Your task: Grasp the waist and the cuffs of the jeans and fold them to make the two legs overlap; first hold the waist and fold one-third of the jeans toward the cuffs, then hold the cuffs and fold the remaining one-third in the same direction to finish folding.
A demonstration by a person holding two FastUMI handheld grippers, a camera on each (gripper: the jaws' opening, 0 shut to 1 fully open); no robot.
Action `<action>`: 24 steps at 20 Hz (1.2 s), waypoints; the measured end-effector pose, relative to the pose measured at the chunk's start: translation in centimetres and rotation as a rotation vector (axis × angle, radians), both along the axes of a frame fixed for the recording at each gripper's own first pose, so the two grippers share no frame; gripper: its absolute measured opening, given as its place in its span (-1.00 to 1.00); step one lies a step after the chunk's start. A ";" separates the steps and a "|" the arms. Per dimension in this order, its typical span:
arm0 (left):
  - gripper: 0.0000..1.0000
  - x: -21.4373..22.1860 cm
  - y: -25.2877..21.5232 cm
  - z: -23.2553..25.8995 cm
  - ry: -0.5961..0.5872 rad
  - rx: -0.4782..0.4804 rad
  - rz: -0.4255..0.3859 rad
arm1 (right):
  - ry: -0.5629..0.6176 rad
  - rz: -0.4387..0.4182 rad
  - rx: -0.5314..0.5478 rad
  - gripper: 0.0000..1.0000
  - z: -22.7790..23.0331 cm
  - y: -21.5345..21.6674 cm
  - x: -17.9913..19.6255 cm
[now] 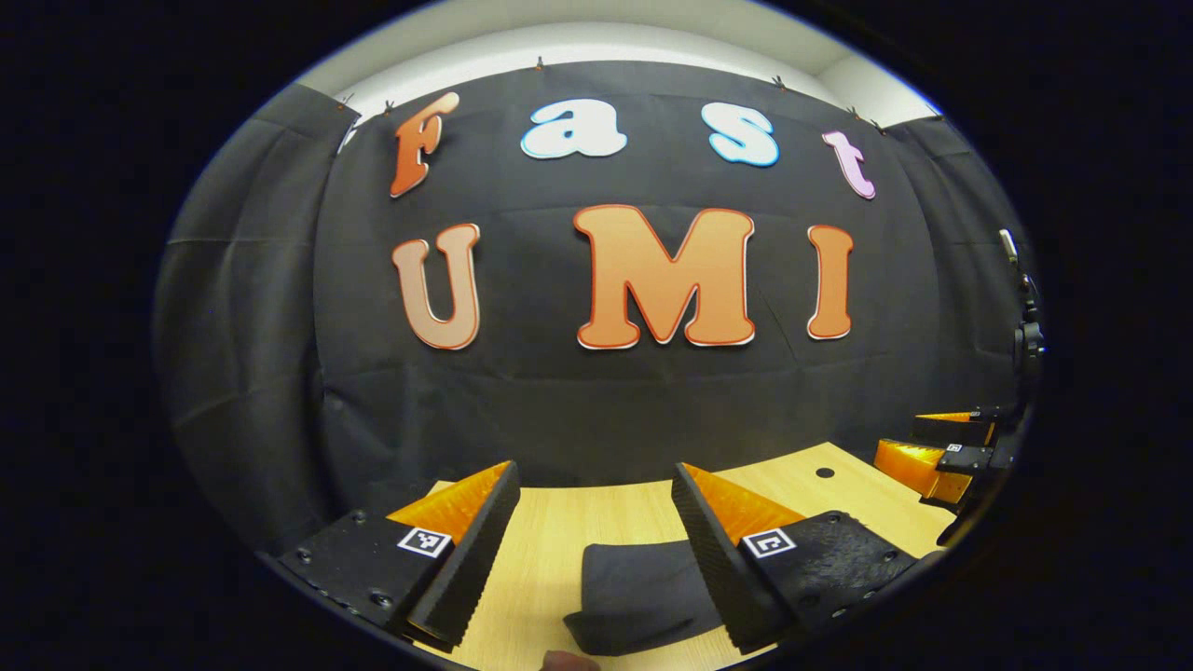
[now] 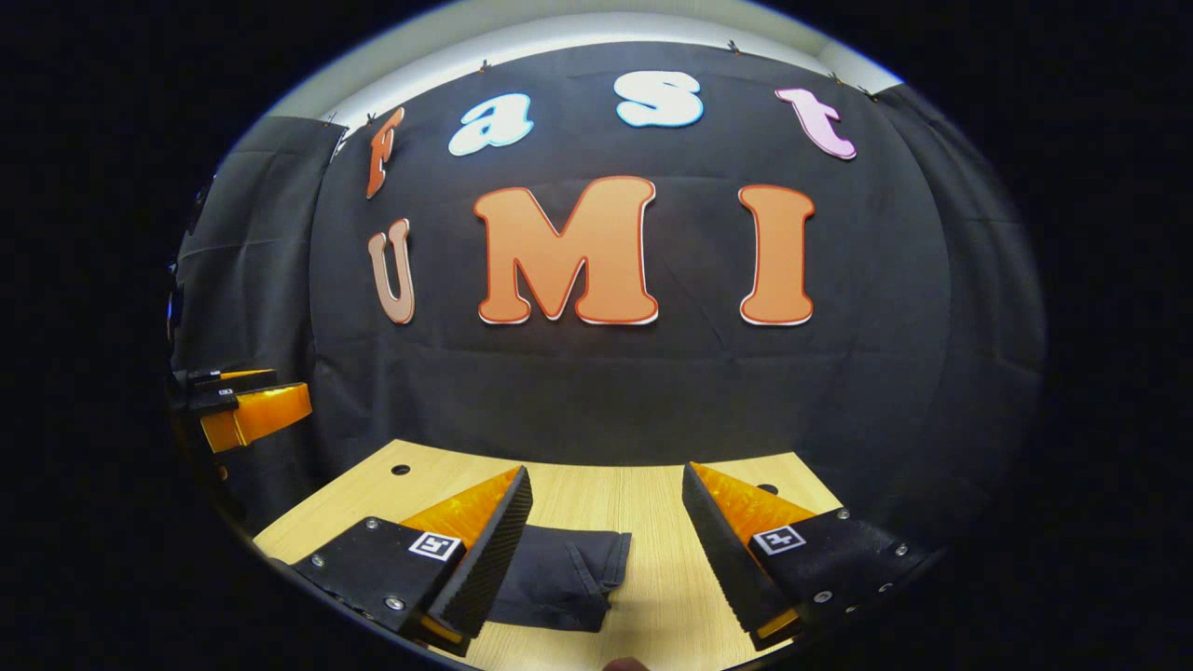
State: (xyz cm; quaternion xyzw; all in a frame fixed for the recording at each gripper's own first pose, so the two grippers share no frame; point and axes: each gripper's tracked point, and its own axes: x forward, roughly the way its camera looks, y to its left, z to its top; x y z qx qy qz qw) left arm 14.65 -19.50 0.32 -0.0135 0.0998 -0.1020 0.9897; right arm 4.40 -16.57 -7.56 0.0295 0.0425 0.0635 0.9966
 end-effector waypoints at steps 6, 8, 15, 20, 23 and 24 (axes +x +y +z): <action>0.96 -2.1 3.9 1.3 -0.115 -0.034 0.056 | -0.058 -0.016 -0.003 0.95 1.2 1.5 -1.5; 0.93 -2.4 4.0 1.3 -0.137 -0.053 0.059 | -0.080 -0.012 -0.003 0.95 1.5 1.7 -2.0; 0.96 -2.5 3.3 0.8 -0.176 -0.051 0.051 | -0.101 -0.013 -0.026 0.95 1.2 1.6 -1.8; 0.96 -2.3 3.5 0.8 -0.192 -0.051 0.062 | -0.106 -0.006 -0.027 0.95 1.1 1.7 -1.4; 1.00 -1.3 5.2 2.2 -0.244 0.014 0.095 | -0.114 0.000 -0.030 0.95 1.4 1.8 -1.2; 1.00 -1.4 5.1 2.4 -0.251 0.023 0.090 | -0.114 0.005 -0.030 0.95 1.4 1.8 -1.1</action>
